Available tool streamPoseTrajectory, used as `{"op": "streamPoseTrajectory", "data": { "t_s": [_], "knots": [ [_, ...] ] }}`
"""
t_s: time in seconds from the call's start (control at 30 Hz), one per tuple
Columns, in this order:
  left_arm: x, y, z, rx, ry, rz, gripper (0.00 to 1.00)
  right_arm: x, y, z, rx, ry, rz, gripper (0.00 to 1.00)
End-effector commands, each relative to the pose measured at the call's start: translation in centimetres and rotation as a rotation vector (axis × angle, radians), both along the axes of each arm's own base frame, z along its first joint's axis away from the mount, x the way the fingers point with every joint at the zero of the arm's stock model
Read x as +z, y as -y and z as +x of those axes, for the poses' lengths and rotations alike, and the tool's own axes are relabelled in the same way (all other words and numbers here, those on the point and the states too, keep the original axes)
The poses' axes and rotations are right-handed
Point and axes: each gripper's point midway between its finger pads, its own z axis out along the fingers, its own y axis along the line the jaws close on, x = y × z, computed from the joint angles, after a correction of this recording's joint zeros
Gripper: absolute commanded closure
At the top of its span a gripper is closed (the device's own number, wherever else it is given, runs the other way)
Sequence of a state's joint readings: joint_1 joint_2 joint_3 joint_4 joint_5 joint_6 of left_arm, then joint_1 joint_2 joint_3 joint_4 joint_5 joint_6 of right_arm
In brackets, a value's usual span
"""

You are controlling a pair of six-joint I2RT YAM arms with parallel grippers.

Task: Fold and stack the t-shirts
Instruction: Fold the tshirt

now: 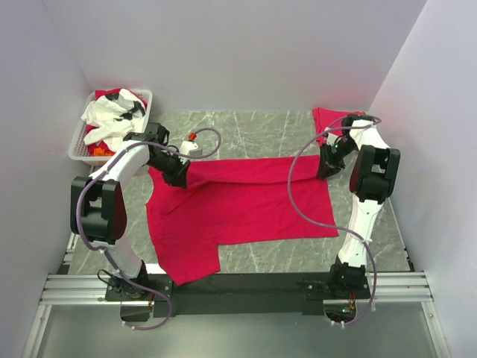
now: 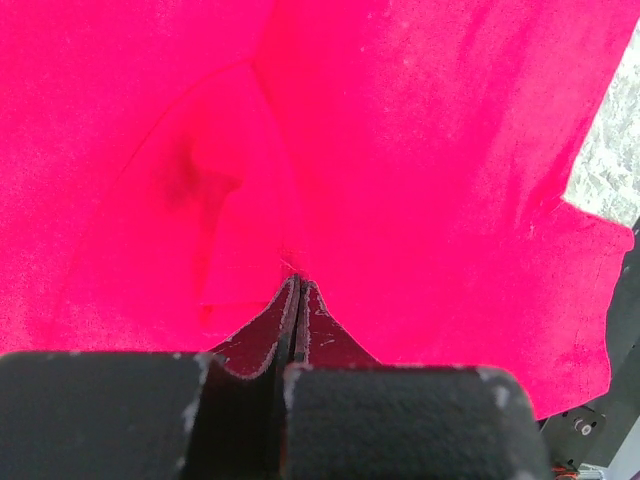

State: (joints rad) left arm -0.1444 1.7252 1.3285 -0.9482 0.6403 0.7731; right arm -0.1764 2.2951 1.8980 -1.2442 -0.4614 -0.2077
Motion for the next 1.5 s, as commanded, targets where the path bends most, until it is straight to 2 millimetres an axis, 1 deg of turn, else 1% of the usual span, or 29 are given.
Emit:
{"op": "streamPoseTrajectory", "data": {
  "t_s": [0.0, 0.03, 0.1, 0.3, 0.33, 0.37, 0.4, 0.43, 0.47, 0.5, 0.6, 0.67, 0.77, 0.87, 0.93, 0.97, 1.0, 1.07, 1.1, 1.17, 1.2, 1.27, 1.3, 1.37, 1.43, 1.47],
  "knots": [
    [0.9, 0.6, -0.6, -0.022, 0.006, -0.047, 0.99, 0.6, -0.1, -0.1, -0.002, 0.002, 0.022, 0.69],
    [1.1, 0.7, -0.4, -0.022, 0.010, -0.051, 0.99, 0.6, -0.2, -0.1, -0.004, -0.002, 0.029, 0.68],
    [1.0, 0.7, -0.4, -0.022, 0.007, -0.054, 0.99, 0.5, -0.4, 0.0, -0.013, 0.000, 0.036, 0.68],
    [1.1, 0.8, -0.3, -0.018, 0.010, -0.055, 0.99, -0.5, 0.1, 0.6, -0.043, -0.007, 0.003, 0.68],
    [1.1, 0.8, -0.3, -0.018, 0.010, -0.055, 0.99, -0.4, 0.0, 0.7, -0.043, -0.006, 0.007, 0.71],
    [1.2, 0.8, -0.4, -0.025, 0.008, -0.056, 0.99, -0.3, 0.0, 0.7, -0.041, -0.007, 0.011, 0.78],
    [1.3, 0.8, -0.5, -0.027, 0.007, -0.057, 0.99, -0.1, 0.0, 0.7, -0.037, 0.003, 0.011, 0.87],
    [1.4, 0.7, -0.5, -0.031, 0.006, -0.058, 0.99, 0.1, 0.0, 0.7, -0.033, 0.010, 0.012, 0.97],
    [1.6, 0.7, -0.6, -0.034, 0.009, -0.059, 0.99, 0.3, 0.1, 0.8, -0.022, 0.022, 0.009, 1.00],
    [1.9, 0.7, -0.9, -0.045, 0.002, -0.057, 0.99, 1.0, 0.3, 0.9, -0.016, 0.046, 0.005, 1.00],
    [2.2, 0.5, -1.5, -0.063, 0.003, -0.051, 0.99, 1.8, 0.7, 1.2, 0.017, 0.095, -0.022, 1.00],
    [1.9, 0.3, -2.0, -0.071, -0.014, -0.042, 0.99, 1.8, 1.3, 1.2, 0.033, 0.101, -0.054, 1.00],
    [1.1, 0.3, -2.5, -0.076, -0.045, -0.035, 0.99, 1.5, 1.7, 1.2, 0.044, 0.093, -0.076, 1.00],
    [0.4, 0.9, -2.7, -0.055, -0.084, -0.052, 0.99, 1.2, 1.9, 1.3, 0.046, 0.098, -0.085, 1.00],
    [-0.4, 1.4, -3.2, -0.061, -0.112, -0.053, 0.99, 1.1, 1.9, 1.3, 0.046, 0.099, -0.087, 1.00],
    [-1.2, 1.6, -3.3, -0.051, -0.127, -0.051, 0.99, 1.0, 2.0, 1.2, 0.045, 0.098, -0.090, 1.00],
    [-1.6, 1.8, -3.2, -0.044, -0.132, -0.049, 0.99, 0.9, 2.0, 1.1, 0.046, 0.091, -0.090, 1.00],
    [-2.3, 2.2, -2.9, -0.024, -0.130, -0.045, 0.94, 0.7, 1.9, 0.9, 0.049, 0.086, -0.089, 1.00],
    [-2.4, 2.2, -2.8, -0.019, -0.133, -0.044, 0.82, 0.5, 1.9, 0.8, 0.050, 0.079, -0.087, 0.94],
    [-2.4, 2.1, -2.5, 0.001, -0.136, -0.045, 0.74, 0.4, 1.8, 0.6, 0.056, 0.073, -0.084, 0.84],
    [-2.0, 2.0, -2.4, 0.004, -0.135, -0.050, 0.69, 0.5, 1.8, 0.4, 0.059, 0.071, -0.086, 0.75],
    [-1.0, 0.9, -1.8, 0.035, -0.115, -0.065, 0.66, 0.7, 2.0, 0.3, 0.073, 0.078, -0.095, 0.65],
    [-0.4, -0.3, -1.3, 0.069, -0.103, -0.063, 0.63, 1.2, 2.1, 0.3, 0.076, 0.092, -0.102, 0.59],
    [0.0, -1.7, -0.9, 0.100, -0.090, -0.049, 0.61, 1.8, 2.2, 0.5, 0.085, 0.115, -0.108, 0.56],
    [-0.4, -4.1, -0.5, 0.151, -0.083, -0.011, 0.60, 2.8, 2.1, 1.1, 0.096, 0.153, -0.119, 0.55],
    [-0.7, -4.7, -0.6, 0.148, -0.081, 0.005, 0.60, 3.1, 2.0, 1.2, 0.100, 0.159, -0.121, 0.55]
  ]
}}
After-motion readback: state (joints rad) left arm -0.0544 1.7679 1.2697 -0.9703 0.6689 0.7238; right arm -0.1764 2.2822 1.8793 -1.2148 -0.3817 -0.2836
